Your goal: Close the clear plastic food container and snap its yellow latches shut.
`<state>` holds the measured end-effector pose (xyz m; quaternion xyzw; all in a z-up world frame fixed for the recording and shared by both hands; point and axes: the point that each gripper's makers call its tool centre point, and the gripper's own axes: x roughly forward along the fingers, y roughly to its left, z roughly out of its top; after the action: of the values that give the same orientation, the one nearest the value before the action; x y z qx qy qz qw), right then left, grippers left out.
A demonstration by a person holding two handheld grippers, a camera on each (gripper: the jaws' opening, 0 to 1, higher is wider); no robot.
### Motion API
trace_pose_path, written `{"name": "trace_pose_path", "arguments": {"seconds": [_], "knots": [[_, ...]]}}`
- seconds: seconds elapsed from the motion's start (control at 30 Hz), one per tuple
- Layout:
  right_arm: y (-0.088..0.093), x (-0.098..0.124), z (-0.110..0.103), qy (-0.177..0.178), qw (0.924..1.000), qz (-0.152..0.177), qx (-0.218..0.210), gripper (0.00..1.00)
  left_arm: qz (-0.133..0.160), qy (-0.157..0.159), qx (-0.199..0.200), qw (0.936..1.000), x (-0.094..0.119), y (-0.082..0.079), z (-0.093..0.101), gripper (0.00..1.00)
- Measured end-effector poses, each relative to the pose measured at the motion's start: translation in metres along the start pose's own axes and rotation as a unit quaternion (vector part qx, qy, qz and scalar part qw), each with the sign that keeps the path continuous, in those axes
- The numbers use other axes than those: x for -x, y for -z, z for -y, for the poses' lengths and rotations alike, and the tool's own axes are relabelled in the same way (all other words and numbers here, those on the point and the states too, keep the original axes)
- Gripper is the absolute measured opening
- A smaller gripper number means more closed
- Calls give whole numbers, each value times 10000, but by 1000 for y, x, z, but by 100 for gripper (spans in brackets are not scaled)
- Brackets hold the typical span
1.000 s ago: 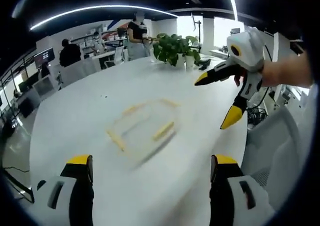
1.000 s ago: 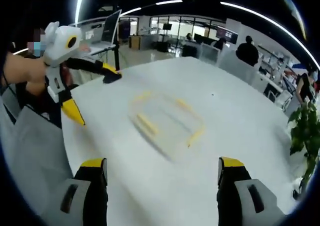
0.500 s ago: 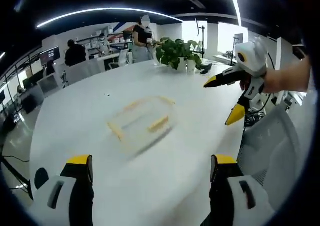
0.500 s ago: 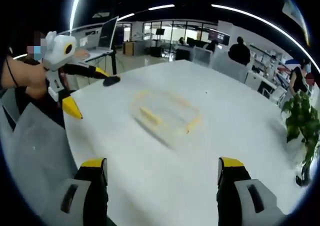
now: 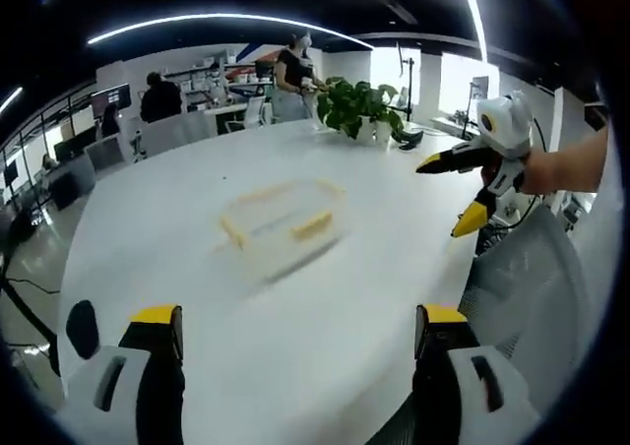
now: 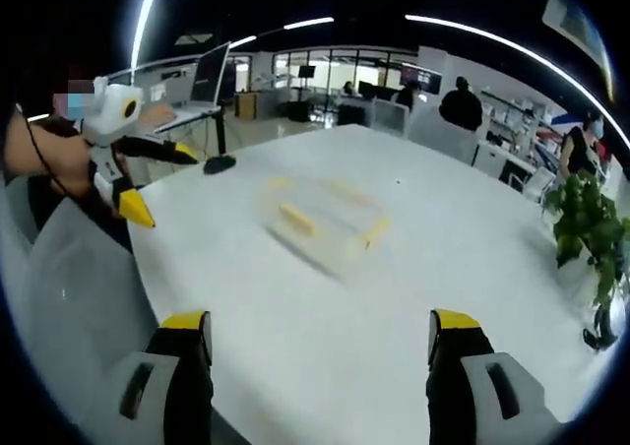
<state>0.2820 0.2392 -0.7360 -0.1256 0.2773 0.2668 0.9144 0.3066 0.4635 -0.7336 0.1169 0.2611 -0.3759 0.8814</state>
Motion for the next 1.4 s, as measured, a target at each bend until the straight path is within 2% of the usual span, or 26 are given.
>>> {"name": "trace_pose_path", "arguments": {"seconds": [0.13, 0.37, 0.63, 0.9, 1.07, 1.4], "knots": [[8, 8, 1, 30, 10000, 21, -55, 92, -5, -57, 57, 10000, 6, 10, 1, 99], [16, 21, 1, 131, 9999, 41, -21, 92, 57, -163, 173, 9997, 16, 17, 0, 99], [31, 30, -2, 191, 9998, 37, -66, 91, 471, -185, 443, 9977, 24, 13, 5, 99], [41, 29, -8, 271, 9995, 74, -129, 90, 505, -204, 528, 9971, 26, 21, 9, 99], [40, 28, -7, 282, 9991, 140, -288, 89, 480, -216, 521, 9973, 25, 24, 8, 99], [40, 27, -7, 251, 9991, 155, -301, 89, 473, -244, 477, 9974, 23, 25, 7, 99]]}}
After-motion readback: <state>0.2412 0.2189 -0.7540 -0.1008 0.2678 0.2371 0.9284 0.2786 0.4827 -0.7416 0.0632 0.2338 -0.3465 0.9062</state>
